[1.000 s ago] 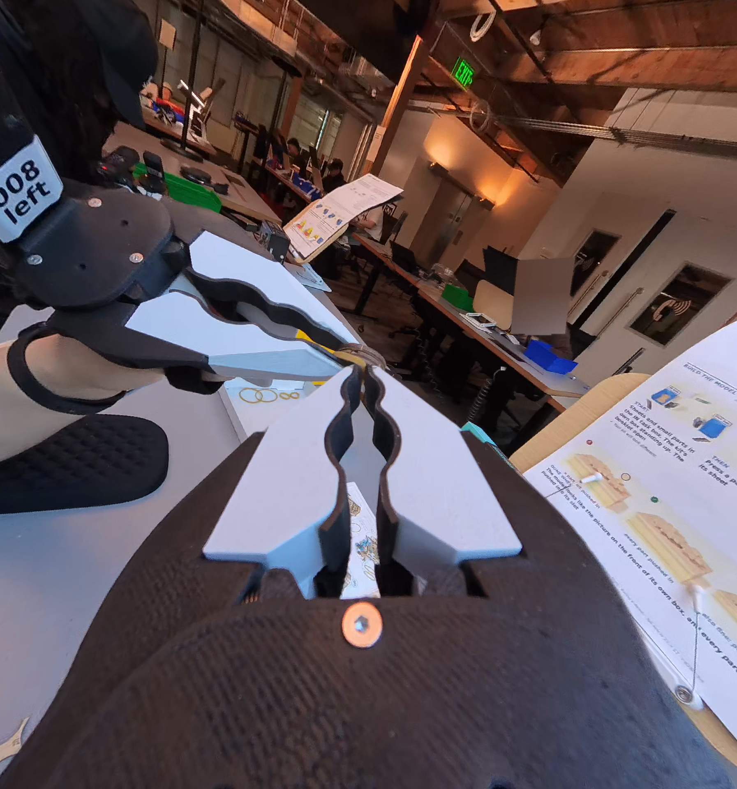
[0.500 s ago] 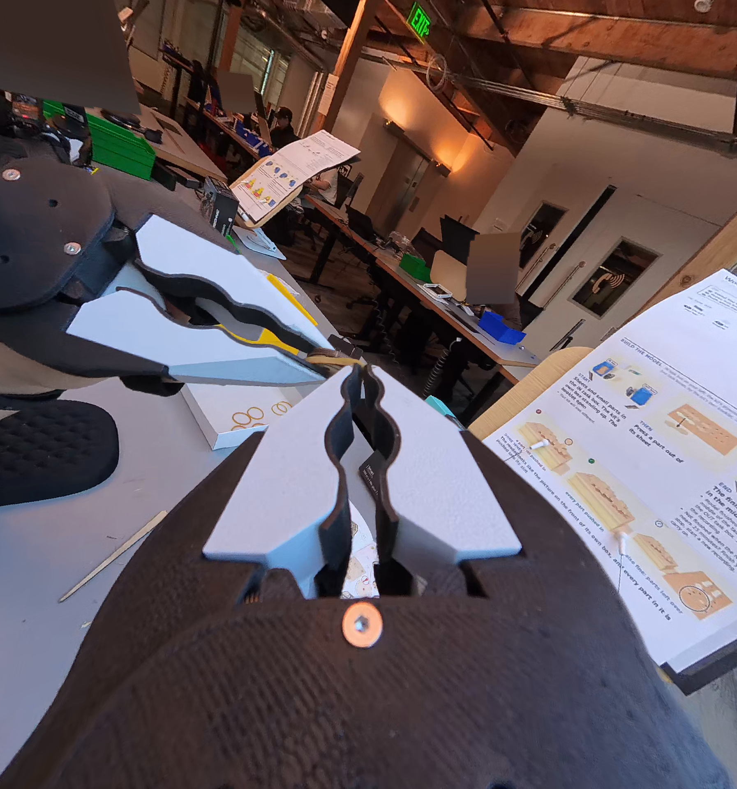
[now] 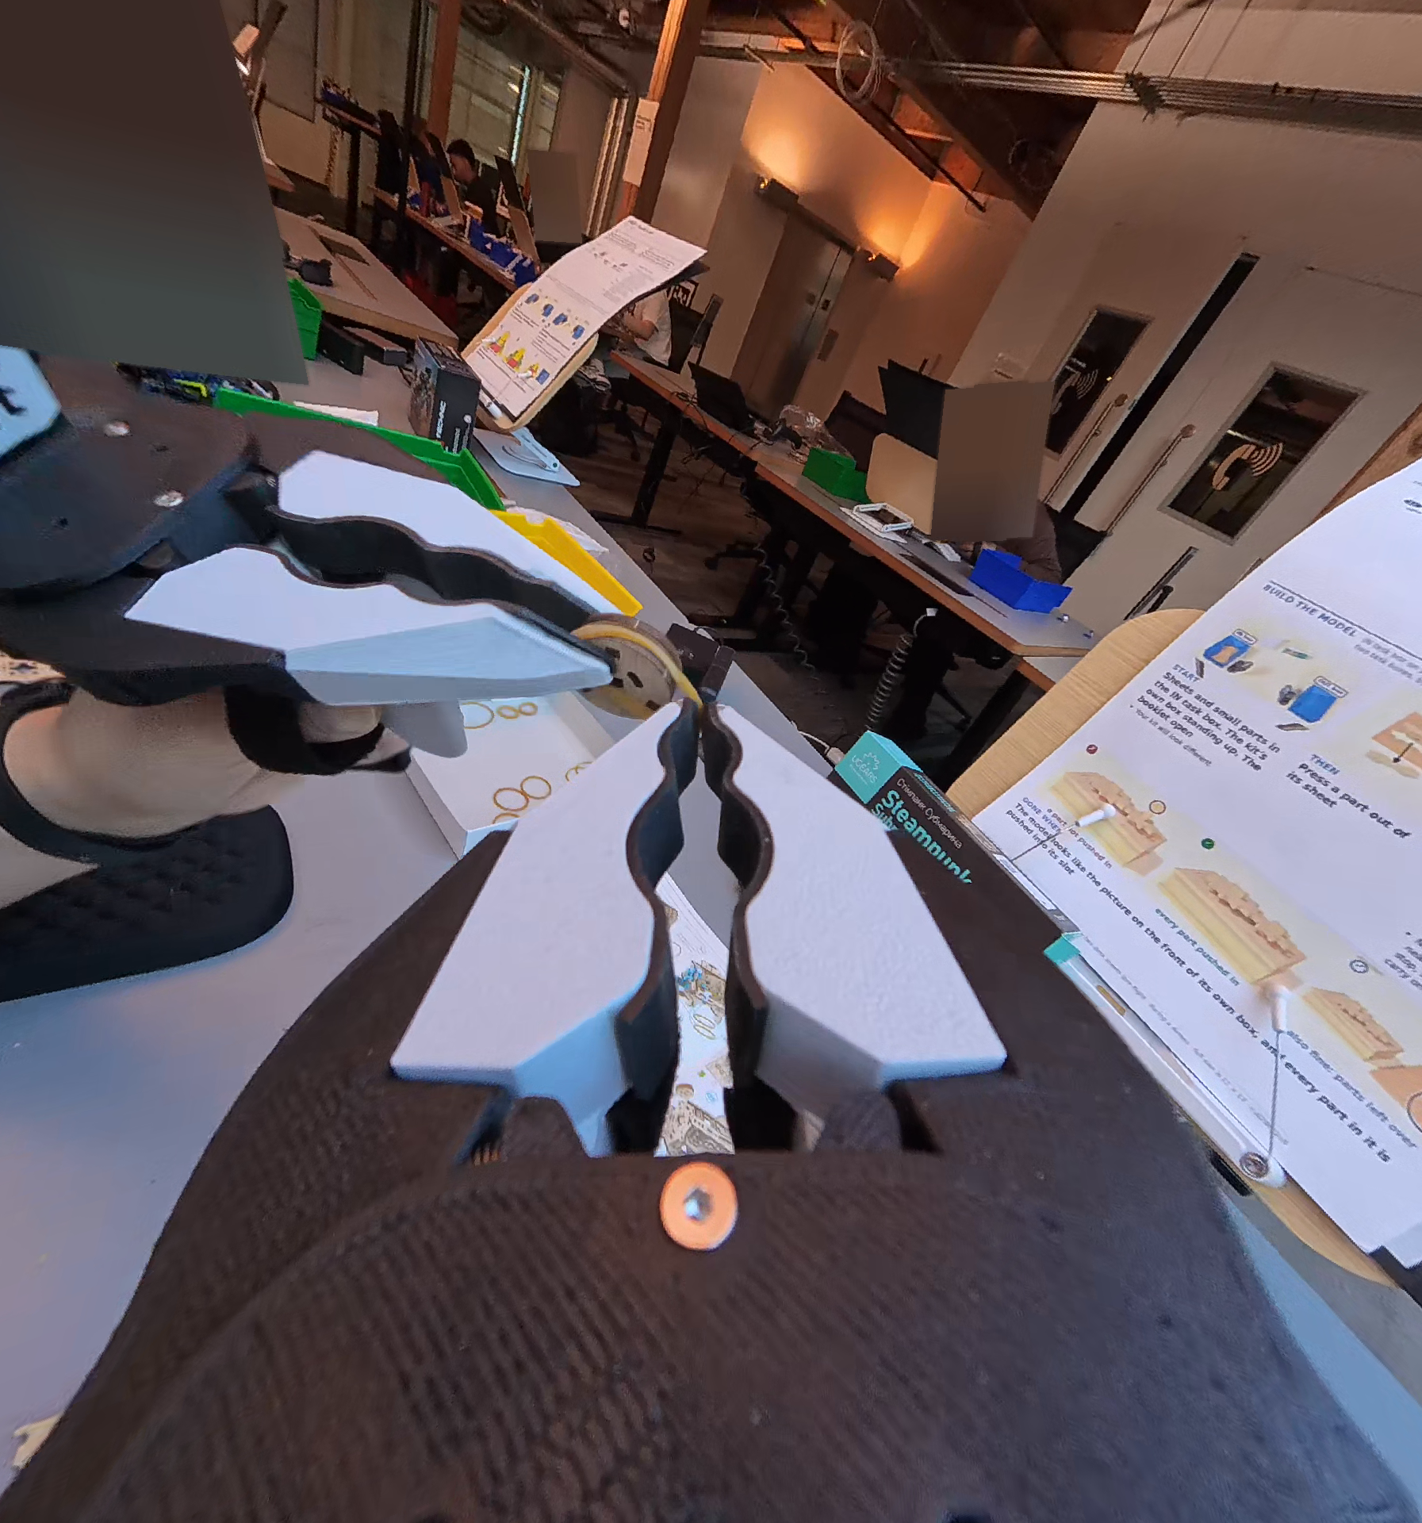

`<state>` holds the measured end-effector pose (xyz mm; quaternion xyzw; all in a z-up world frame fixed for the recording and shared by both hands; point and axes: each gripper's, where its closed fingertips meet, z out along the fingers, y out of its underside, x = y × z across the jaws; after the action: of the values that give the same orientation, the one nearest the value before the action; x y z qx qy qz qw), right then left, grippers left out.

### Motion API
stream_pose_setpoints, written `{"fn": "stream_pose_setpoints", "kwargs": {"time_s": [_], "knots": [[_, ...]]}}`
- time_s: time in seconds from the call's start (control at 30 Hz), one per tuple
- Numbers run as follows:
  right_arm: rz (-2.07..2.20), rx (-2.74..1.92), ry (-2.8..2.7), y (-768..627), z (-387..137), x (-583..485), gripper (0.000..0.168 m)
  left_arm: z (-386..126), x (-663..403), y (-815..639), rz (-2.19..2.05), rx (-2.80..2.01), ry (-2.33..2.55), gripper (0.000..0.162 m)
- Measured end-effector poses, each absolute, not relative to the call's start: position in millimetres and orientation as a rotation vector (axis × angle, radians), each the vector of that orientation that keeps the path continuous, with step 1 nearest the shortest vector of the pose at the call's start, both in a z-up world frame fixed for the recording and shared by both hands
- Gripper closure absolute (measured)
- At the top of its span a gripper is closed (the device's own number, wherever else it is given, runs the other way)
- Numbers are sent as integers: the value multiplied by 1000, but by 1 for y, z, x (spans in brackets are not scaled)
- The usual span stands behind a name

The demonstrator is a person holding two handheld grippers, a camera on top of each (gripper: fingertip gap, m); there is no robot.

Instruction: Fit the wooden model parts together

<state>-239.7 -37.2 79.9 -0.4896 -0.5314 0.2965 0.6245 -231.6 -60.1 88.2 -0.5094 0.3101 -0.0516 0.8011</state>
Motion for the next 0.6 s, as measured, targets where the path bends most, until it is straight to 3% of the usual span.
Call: {"fn": "stream_pose_setpoints", "kwargs": {"time_s": [0.27,0.6], "knots": [[866,-1155,-1158,-37,81,-249,168,97,-244,-57,-476,-1061,466,156],[964,-1184,-1128,-37,79,-255,168,99,-251,-52,-589,-1045,382,156]]}}
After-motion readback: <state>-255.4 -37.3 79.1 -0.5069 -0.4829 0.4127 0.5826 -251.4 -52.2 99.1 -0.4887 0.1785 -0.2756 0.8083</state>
